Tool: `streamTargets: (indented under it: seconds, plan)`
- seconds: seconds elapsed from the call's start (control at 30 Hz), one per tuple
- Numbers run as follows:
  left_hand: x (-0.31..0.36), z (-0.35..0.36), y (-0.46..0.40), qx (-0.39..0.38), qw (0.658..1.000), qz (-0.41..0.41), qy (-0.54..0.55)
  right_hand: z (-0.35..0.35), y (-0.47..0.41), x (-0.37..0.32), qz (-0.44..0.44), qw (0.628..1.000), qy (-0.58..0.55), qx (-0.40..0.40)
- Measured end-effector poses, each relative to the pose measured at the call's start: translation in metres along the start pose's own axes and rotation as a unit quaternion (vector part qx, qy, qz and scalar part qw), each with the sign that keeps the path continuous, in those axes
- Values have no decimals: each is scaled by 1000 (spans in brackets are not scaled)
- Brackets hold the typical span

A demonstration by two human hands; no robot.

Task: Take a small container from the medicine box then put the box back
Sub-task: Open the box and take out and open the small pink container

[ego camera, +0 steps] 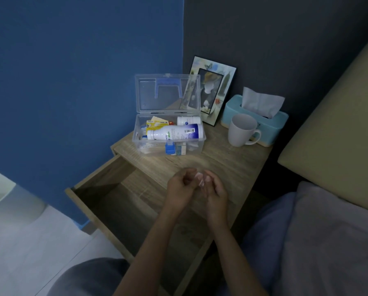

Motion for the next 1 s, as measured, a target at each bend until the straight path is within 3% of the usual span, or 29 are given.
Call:
streamTargets:
  seconds: [0.3, 0.6, 0.8, 1.0]
  plan:
    - [-5, 2, 3, -12, 998, -40, 36, 0, -4, 6, 35, 998, -45, -4]
    - [-15, 2, 9, -22, 993, -68, 93, -7, -9, 8, 31, 999, 39, 19]
    - [-16, 5, 10, -54, 993, -40, 101, -11, -10, 9, 26, 998, 53, 29]
    - [-16, 1, 11, -48, 997, 35, 45, -17, -14, 6, -28, 984, 172, 47]
Point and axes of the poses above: each hand's wrist, its own y-axis away from the middle knuckle, its own z-axis out of the palm, x = y × z, the point moved 5 cm from there along -y, towards the middle knuckle, and after that the axes turned 5 degrees about z, right-handed, at the moved point
